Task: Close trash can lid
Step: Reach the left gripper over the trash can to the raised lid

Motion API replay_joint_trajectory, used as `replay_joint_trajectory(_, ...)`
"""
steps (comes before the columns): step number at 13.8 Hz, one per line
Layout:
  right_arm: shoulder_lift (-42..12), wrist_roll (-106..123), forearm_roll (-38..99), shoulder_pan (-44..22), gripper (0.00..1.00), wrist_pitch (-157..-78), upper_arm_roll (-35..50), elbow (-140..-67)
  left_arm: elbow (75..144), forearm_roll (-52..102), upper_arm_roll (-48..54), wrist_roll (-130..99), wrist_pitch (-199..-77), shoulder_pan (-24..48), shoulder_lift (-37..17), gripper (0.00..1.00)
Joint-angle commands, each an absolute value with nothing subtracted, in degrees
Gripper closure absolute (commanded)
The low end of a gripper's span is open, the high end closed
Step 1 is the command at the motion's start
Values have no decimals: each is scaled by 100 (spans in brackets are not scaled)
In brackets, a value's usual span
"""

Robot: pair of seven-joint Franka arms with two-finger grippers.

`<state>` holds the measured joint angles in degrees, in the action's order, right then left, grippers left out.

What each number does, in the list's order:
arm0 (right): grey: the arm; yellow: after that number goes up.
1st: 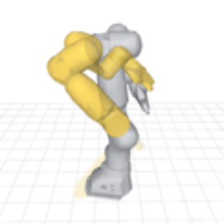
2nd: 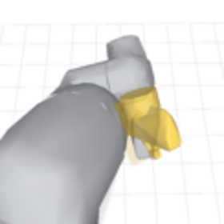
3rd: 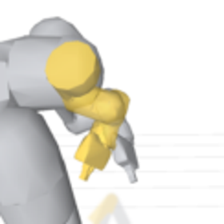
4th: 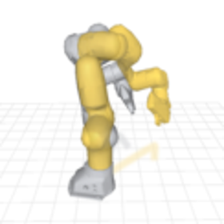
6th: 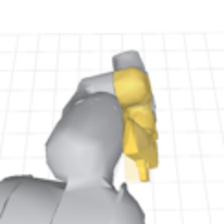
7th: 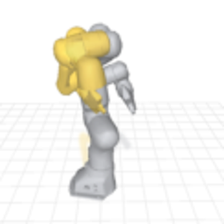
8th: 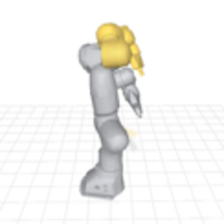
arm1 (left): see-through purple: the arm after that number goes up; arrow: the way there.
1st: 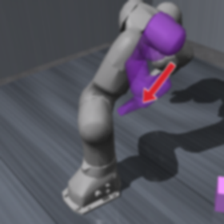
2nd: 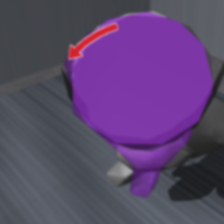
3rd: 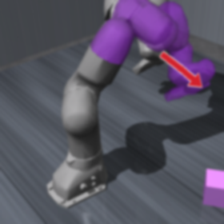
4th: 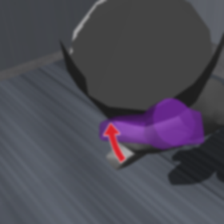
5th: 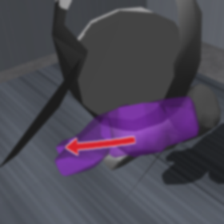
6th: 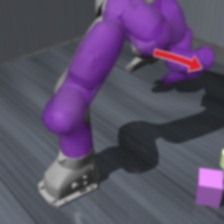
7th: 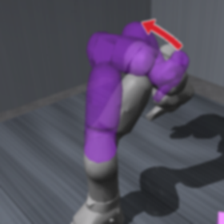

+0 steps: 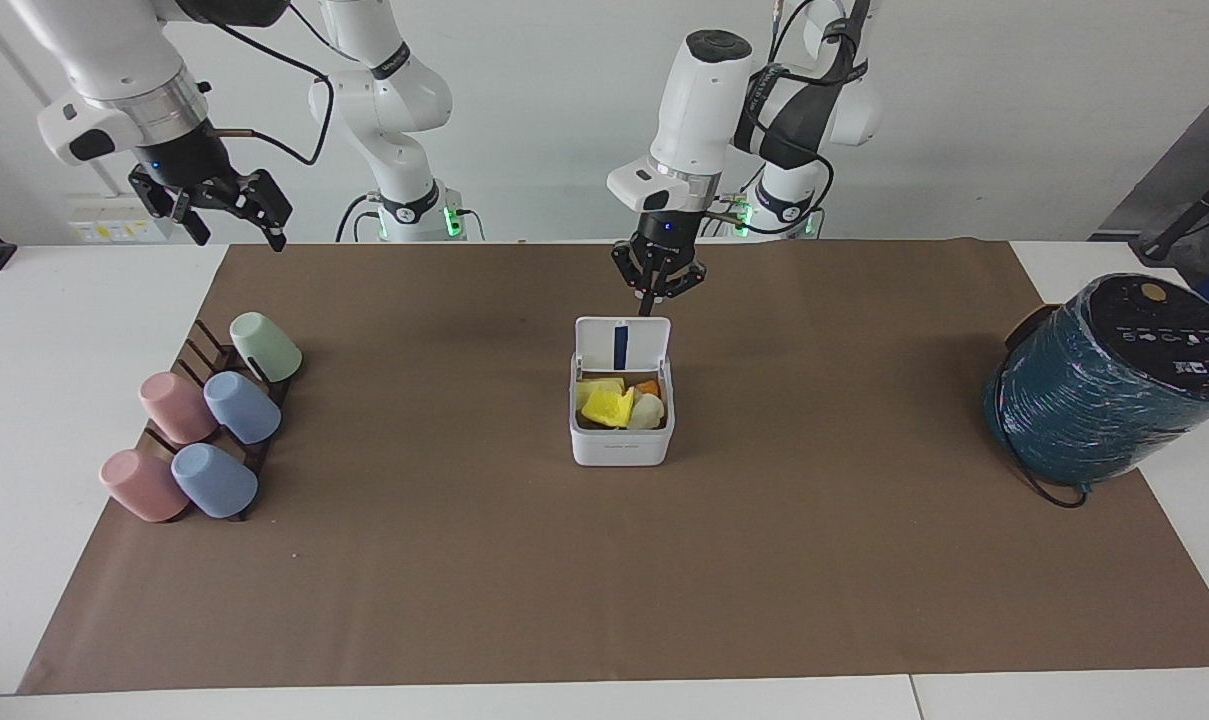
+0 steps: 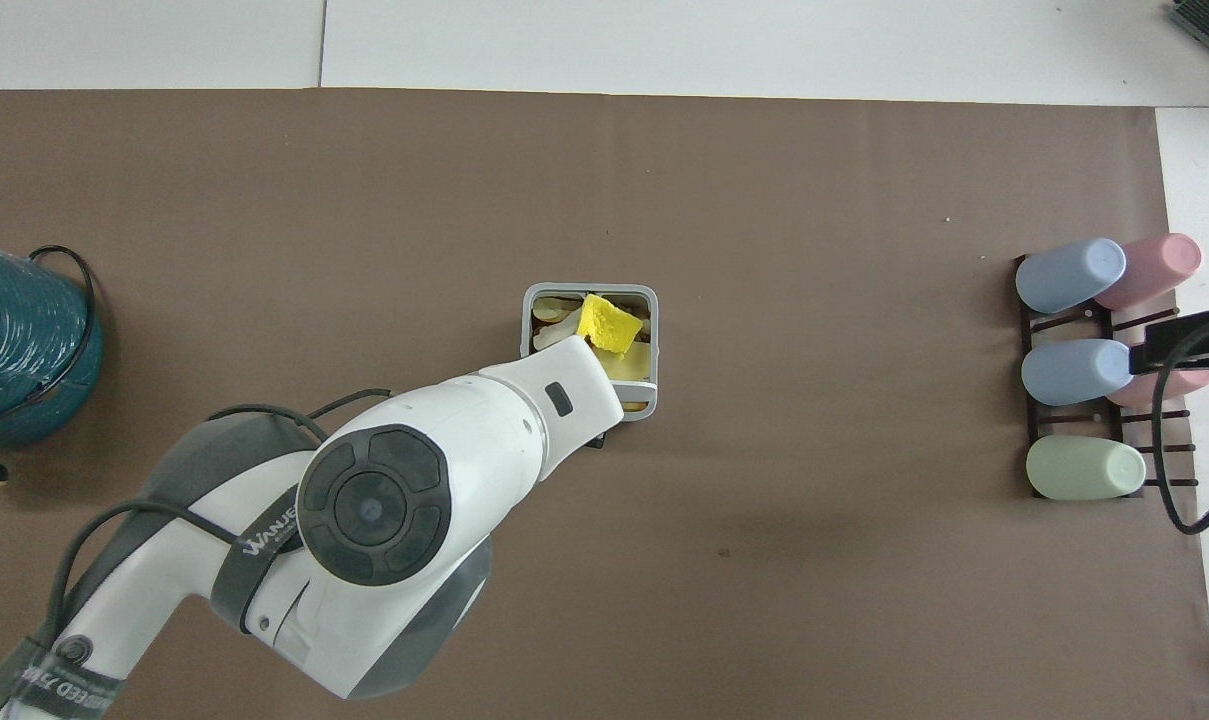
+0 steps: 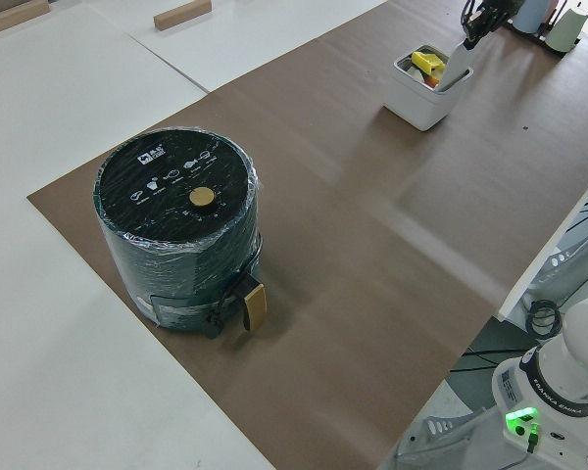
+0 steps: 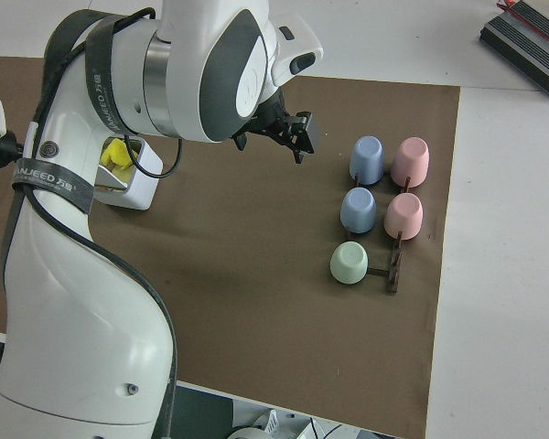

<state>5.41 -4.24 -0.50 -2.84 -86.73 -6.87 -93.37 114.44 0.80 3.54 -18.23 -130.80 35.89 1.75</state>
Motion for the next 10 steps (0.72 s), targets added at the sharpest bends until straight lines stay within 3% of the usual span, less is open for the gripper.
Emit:
replay_joint_trajectory(1,624,-343,-79,-325,0,-8736,-729,-9422,11496,88,264,-1899,-13429,3691,36,96)
replay_joint_trajectory(10,624,-343,-79,-325,0,-8736,-721,-9431,11224,88,246,-1881,-14932,3463,-860,96)
